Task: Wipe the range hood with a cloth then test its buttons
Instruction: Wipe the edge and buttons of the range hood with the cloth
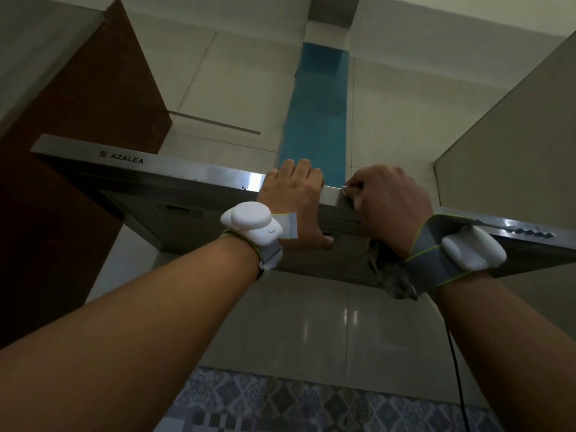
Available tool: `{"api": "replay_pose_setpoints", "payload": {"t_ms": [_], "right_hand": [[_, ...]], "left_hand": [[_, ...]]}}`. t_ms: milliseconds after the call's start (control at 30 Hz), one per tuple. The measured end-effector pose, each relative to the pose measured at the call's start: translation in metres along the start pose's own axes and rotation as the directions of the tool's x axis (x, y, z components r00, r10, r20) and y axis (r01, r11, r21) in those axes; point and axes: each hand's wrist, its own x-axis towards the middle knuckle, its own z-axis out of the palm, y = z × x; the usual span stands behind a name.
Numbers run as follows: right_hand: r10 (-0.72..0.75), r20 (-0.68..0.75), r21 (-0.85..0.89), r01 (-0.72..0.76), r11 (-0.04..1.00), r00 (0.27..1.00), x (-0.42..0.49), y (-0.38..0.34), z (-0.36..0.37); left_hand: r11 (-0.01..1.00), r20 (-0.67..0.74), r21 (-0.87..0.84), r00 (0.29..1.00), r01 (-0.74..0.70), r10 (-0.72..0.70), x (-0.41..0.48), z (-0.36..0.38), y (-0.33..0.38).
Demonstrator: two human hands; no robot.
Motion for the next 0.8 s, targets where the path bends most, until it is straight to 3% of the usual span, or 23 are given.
{"api": "replay_pose_setpoints", "payload": {"t_ms": [267, 567, 800], "right_hand": [[-0.093, -0.043, -0.031, 0.092, 0.995, 0.995, -0.010, 0.003, 0.006], [-0.011, -0.017, 0.014, 0.011, 1.000, 1.000, -0.006, 0.015, 0.000], [-0.079, -0.030, -0.016, 0.079, 0.997, 0.996, -0.015, 0.003, 0.008]], "left_hand": [[0.999, 0.000, -0.050, 1.000, 0.019, -0.019, 0.000, 0.002, -0.001], [0.999, -0.004, -0.004, 0.999, 0.046, -0.046, 0.004, 0.003, 0.003], [0.999, 0.008, -0.012, 0.999, 0.047, -0.046, 0.002, -0.001, 0.004]]}}
